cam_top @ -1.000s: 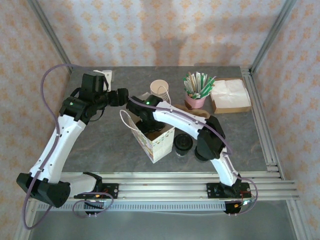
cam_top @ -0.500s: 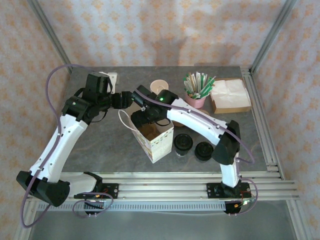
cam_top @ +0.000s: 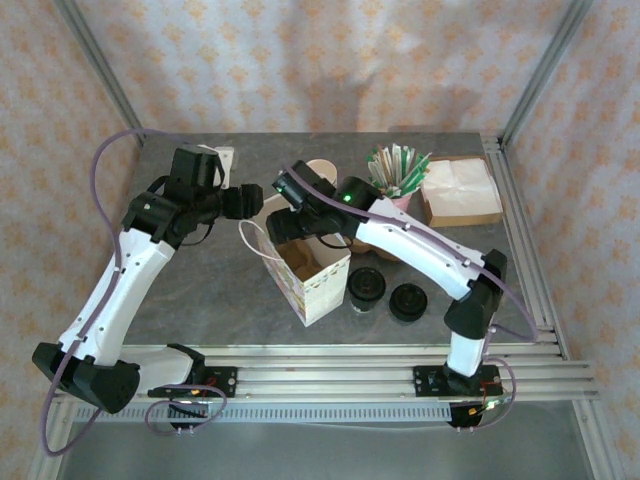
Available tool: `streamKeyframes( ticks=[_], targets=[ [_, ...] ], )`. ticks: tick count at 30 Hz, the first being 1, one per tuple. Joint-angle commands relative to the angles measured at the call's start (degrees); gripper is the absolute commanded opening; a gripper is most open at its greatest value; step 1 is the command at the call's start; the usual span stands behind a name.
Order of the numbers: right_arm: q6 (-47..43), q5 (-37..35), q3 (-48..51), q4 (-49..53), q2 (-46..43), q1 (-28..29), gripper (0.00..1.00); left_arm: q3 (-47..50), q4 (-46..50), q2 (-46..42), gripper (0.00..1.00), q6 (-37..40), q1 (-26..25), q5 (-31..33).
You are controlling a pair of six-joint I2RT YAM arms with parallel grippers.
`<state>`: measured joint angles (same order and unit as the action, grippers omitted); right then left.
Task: Pack the takeout coffee
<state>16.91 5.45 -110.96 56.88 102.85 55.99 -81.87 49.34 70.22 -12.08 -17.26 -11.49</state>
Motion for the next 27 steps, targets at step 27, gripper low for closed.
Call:
streamKeyframes(
  ticks=[27],
  targets=[
    [0.8,-1.8,6.3,-8.2,-12.7,0.4,0.46,-2.8,5.2,-4.7,0.61,-0.4,-0.4,2.8]
  ],
)
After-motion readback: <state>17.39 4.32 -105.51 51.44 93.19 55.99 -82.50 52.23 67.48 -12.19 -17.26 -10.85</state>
